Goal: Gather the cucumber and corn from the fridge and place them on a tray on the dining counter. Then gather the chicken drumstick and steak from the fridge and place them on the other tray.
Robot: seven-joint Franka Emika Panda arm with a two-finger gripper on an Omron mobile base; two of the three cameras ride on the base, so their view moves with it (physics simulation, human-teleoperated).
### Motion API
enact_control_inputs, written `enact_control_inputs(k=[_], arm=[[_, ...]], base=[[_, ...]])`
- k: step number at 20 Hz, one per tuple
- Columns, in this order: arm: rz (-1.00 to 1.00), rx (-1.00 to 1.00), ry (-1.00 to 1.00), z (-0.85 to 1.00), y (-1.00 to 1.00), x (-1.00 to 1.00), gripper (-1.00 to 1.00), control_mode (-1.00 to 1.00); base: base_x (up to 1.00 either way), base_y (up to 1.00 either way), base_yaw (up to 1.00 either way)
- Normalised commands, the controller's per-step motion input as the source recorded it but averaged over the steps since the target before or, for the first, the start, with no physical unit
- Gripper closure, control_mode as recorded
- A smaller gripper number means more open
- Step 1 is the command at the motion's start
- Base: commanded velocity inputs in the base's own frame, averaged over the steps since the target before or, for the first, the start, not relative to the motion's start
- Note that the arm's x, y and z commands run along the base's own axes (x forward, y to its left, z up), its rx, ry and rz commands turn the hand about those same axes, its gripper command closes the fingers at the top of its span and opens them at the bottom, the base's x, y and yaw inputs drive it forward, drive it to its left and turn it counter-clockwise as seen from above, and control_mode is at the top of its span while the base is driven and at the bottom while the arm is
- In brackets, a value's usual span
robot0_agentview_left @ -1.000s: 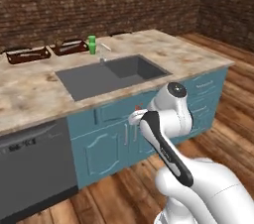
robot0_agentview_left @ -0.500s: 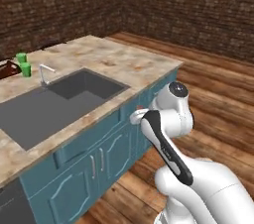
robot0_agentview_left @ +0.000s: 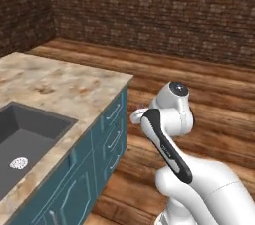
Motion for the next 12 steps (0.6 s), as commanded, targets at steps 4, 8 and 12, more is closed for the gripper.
enact_control_inputs(k=[4, 8, 12], arm=[[0.0, 0.0, 0.0, 0.0, 0.0, 0.0, 1.0, 1.0], [0.0, 0.0, 0.0, 0.0, 0.0, 0.0, 1.0, 1.0], [0.0, 0.0, 0.0, 0.0, 0.0, 0.0, 1.0, 1.0]], base=[[0.87, -0.38, -0.5], [1.0, -0.2, -0.45], [1.0, 0.04, -0.22]])
